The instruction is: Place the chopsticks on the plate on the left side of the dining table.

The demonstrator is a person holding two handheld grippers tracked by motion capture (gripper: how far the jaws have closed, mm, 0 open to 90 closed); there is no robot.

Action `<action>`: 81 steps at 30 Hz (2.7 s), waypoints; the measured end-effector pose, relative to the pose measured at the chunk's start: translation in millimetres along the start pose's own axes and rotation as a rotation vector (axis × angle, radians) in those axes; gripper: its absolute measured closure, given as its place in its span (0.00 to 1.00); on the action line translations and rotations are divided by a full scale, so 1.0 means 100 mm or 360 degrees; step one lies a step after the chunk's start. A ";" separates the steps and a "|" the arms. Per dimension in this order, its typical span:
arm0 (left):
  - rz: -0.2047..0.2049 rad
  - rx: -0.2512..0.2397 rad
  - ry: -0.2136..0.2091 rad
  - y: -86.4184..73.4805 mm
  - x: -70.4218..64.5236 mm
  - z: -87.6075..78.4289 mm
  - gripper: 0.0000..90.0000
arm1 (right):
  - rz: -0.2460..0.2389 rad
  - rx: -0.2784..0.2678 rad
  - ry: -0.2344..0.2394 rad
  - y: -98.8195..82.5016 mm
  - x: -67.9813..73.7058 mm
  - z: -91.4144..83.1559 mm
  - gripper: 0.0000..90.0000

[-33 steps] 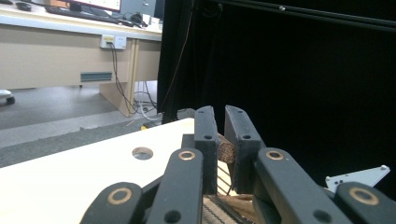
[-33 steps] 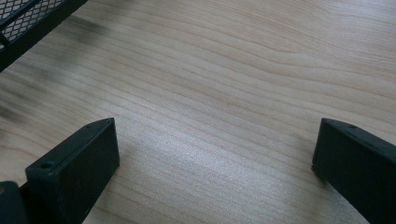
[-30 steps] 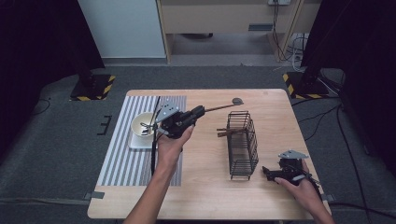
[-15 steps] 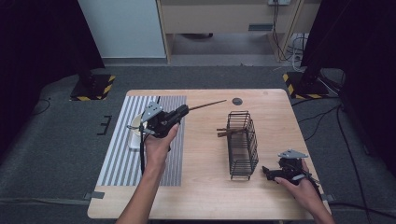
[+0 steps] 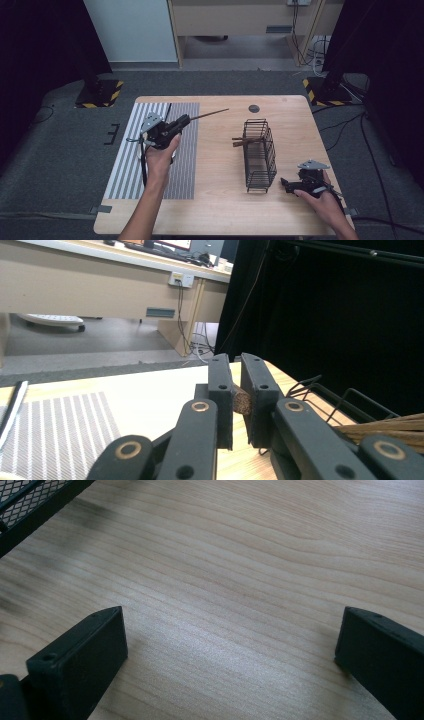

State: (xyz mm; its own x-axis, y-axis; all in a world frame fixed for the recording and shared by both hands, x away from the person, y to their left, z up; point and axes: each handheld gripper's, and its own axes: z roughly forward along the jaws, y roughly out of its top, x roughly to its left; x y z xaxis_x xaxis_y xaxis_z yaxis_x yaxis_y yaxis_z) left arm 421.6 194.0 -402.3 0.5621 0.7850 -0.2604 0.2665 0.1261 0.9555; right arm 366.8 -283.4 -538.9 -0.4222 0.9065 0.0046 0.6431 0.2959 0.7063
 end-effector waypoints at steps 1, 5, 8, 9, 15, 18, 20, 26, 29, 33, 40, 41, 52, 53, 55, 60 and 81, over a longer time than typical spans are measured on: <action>-0.0002 0.0002 0.0004 -0.02 0.01 -0.01 0.93 | -0.0001 0.0000 0.0000 0.00 0.00 0.00 0.00; 0.0000 0.0019 0.0016 -0.11 0.03 -0.08 0.93 | -0.0002 0.0004 0.0002 0.00 0.00 0.00 0.00; -0.0021 0.0020 0.0033 -0.18 0.06 -0.13 0.93 | -0.0002 0.0003 0.0001 0.01 -0.01 0.01 0.00; -0.0031 0.0018 0.0043 -0.21 0.08 -0.16 0.93 | -0.0002 0.0002 0.0001 0.02 -0.01 0.02 0.00; -0.0094 0.0003 0.0114 -0.36 0.17 -0.32 0.93 | -0.0009 0.0003 0.0001 0.04 -0.02 0.04 0.00; -0.0102 -0.0008 0.0152 -0.40 0.20 -0.42 0.93 | -0.0011 0.0002 0.0001 0.04 -0.02 0.04 0.00; -0.0118 -0.0015 0.0177 -0.44 0.21 -0.47 0.93 | -0.0012 0.0002 0.0001 0.04 -0.02 0.04 0.00; -0.0166 -0.0016 0.0245 -0.63 0.28 -0.64 0.93 | -0.0015 0.0001 0.0001 0.04 -0.02 0.04 0.00; -0.0189 -0.0014 0.0263 -0.66 0.31 -0.68 0.93 | -0.0011 0.0000 -0.0003 0.04 -0.02 0.04 0.00; -0.0174 -0.0008 0.0290 -0.67 0.34 -0.74 0.93 | -0.0010 0.0000 -0.0004 0.04 -0.02 0.03 0.00; -0.0164 -0.0002 0.0322 -0.75 0.36 -0.82 0.93 | -0.0010 0.0000 -0.0004 0.04 -0.02 0.03 0.00; -0.0166 0.0005 0.0328 -0.77 0.36 -0.82 0.93 | -0.0012 0.0000 -0.0005 0.04 -0.02 0.04 0.00; -0.0169 -0.0029 0.0402 -0.79 0.43 -0.94 0.93 | -0.0014 0.0000 -0.0003 0.04 -0.02 0.04 0.00; -0.0163 -0.0021 0.0410 -0.79 0.45 -0.95 0.93 | -0.0013 0.0000 -0.0003 0.04 -0.02 0.04 0.00; -0.0152 -0.0006 0.0423 -0.80 0.47 -0.98 0.93 | -0.0013 0.0000 -0.0003 0.04 -0.02 0.04 0.00; -0.0160 -0.0014 0.0438 -0.82 0.50 -1.02 0.93 | -0.0008 0.0000 -0.0003 0.04 -0.02 0.03 0.00; -0.0077 0.0286 0.0413 -1.00 0.55 -1.08 0.92 | -0.0013 0.0000 0.0005 0.03 -0.02 0.03 0.00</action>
State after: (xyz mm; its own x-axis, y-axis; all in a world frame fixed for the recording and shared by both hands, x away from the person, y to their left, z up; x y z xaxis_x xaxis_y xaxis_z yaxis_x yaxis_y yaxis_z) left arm 341.5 290.2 -497.4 0.3331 0.9122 -0.2386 0.4352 0.0757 0.8972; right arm 371.9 -283.1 -538.8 -0.4294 0.9031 0.0014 0.6396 0.3030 0.7065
